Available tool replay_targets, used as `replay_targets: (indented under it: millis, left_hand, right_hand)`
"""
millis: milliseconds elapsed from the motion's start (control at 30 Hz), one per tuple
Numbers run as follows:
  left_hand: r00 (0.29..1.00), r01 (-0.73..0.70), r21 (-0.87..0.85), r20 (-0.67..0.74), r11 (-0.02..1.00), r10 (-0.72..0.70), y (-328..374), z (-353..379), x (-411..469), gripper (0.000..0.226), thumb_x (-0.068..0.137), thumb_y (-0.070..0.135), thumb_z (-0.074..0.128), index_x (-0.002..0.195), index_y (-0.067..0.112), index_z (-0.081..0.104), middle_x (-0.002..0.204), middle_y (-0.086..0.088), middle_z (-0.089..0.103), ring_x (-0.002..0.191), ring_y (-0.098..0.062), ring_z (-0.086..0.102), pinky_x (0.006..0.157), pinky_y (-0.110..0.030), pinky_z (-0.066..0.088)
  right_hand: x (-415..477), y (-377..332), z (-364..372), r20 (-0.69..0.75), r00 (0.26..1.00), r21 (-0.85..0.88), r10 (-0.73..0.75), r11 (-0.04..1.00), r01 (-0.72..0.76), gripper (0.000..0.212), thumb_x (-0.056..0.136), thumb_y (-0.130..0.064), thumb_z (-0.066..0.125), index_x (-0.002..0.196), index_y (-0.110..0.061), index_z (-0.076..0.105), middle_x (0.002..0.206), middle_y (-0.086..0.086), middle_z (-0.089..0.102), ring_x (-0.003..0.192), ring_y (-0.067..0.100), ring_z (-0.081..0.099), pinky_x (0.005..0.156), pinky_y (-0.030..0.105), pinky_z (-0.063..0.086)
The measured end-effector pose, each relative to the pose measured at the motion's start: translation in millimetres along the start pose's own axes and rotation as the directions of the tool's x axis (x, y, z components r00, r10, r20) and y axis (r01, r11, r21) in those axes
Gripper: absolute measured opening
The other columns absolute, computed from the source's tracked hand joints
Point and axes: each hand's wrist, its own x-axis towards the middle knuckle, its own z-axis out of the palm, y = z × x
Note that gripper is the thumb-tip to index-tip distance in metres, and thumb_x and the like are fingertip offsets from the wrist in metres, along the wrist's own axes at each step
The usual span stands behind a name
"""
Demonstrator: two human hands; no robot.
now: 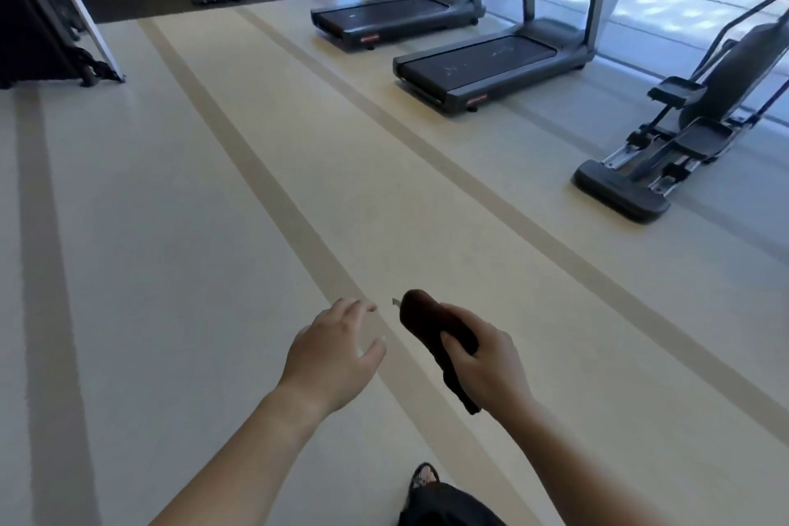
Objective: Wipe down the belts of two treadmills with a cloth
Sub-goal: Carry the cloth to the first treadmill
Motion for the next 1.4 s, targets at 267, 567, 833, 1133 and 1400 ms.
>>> replay_targets:
  millis: [267,567,833,1133,1400]
  left_hand:
    - [0.999,-0.002,0.033,0.046,0.999,0.0,-12.7,-4.6,205.9,0.044,0.091,0.043,0.043,0.132,0.03,0.04,0.136,0.014,0.042,0.122,-0.009,0.042,0.095,-0.029,0.038]
    - [0.996,0.089,0.064,-0.038,0.994,-0.086,-40.6,-55.9,432.7,0.035,0.091,0.045,0.045,0.123,0.031,0.049,0.13,0.016,0.048,0.117,-0.01,0.047,0.089,-0.029,0.04]
    - [0.98,0.161,0.009,-0.12,0.987,-0.159,-99.8,-91.8,624.5,0.033,0.091,0.044,0.045,0.122,0.033,0.05,0.128,0.017,0.051,0.113,-0.009,0.049,0.08,-0.027,0.038]
    - [0.997,-0.066,0.085,-0.032,0.994,0.069,-112.3,-130.5,884.8,0.035,0.091,0.045,0.043,0.122,0.031,0.051,0.126,0.014,0.054,0.114,-0.009,0.05,0.091,-0.03,0.04]
    - [0.976,-0.205,0.085,0.093,0.975,0.198,-84.1,-127.1,1081.2,0.036,0.09,0.045,0.044,0.123,0.03,0.05,0.127,0.013,0.053,0.113,-0.011,0.051,0.089,-0.031,0.041]
  right_hand:
    - [210.9,7.8,-5.1,-0.011,1.0,0.028,-0.003,1.0,0.004,0.051,0.086,-0.019,0.051,0.1,-0.068,0.051,0.072,-0.018,0.067,0.05,0.009,0.063,0.049,0.033,0.054]
    - [458.9,-8.8,-28.1,0.05,0.999,0.069,0.021,0.997,-0.024,0.042,0.084,-0.025,0.045,0.105,-0.06,0.055,0.066,-0.002,0.066,0.046,0.024,0.062,0.043,0.048,0.053]
    - [658.2,-23.6,-15.0,0.048,0.999,0.064,0.018,0.998,-0.021,0.04,0.084,-0.025,0.047,0.104,-0.059,0.055,0.067,-0.007,0.067,0.046,0.022,0.063,0.044,0.048,0.054]
    - [880.8,-45.0,-12.0,-0.109,0.991,0.111,0.075,0.992,-0.063,0.043,0.087,-0.02,0.051,0.104,-0.058,0.057,0.079,-0.018,0.067,0.062,0.008,0.066,0.055,0.031,0.056]
    - [1038.2,-24.4,-47.4,-0.21,0.963,0.154,0.169,0.978,-0.139,0.039,0.085,-0.023,0.051,0.103,-0.057,0.058,0.076,-0.012,0.067,0.048,0.018,0.064,0.044,0.047,0.054]
